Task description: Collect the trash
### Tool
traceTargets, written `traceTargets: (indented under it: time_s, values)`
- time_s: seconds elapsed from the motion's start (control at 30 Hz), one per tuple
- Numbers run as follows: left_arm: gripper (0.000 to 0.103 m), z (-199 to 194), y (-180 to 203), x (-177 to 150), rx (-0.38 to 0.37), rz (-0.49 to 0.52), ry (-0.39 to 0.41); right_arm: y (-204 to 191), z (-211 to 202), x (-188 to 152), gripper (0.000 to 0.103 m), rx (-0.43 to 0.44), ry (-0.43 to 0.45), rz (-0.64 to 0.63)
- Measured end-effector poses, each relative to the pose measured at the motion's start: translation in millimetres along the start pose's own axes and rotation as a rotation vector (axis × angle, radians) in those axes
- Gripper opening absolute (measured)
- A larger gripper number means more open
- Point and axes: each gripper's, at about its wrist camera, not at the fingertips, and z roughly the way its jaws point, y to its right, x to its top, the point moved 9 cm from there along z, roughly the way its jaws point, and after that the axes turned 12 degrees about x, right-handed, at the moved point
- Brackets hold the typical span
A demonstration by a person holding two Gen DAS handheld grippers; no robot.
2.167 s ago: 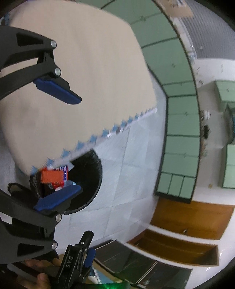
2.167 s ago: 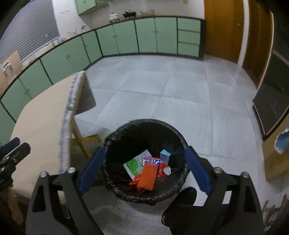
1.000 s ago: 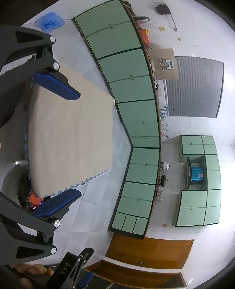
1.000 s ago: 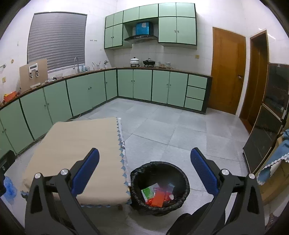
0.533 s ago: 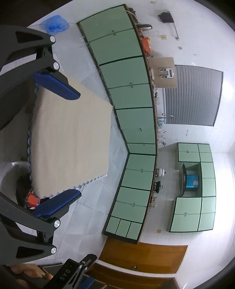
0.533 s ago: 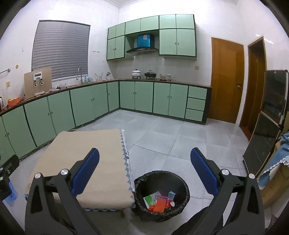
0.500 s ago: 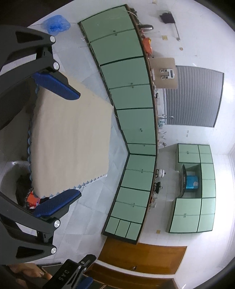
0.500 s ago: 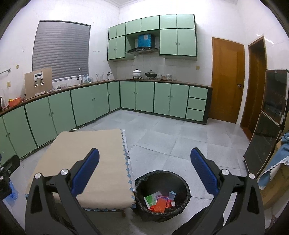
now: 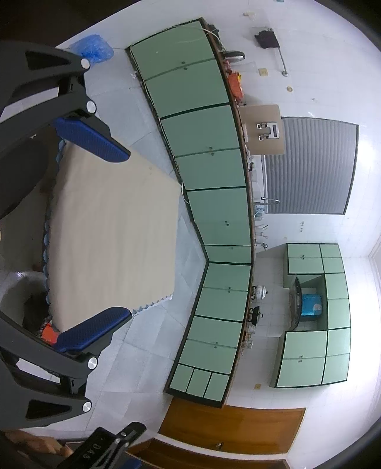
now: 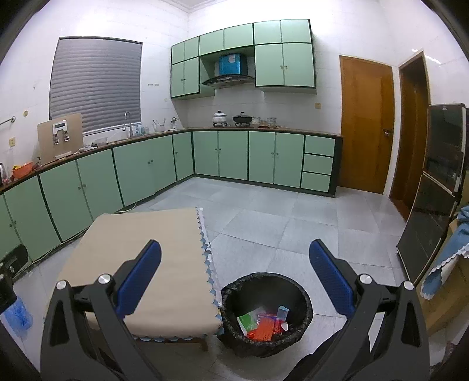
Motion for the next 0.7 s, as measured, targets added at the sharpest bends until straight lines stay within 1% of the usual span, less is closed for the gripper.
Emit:
traceTargets:
  time_s: [0.33, 0.7]
  values:
    - [0.097, -1, 12, 1, -0.02, 0.011, 0.001, 10, 4, 0, 0.098, -0.012, -0.003, 0.015]
    - [0.097, 0, 14, 1, -0.026, 0.016, -0.002, 15, 6, 1, 0.098, -0.018, -0.003, 0.023]
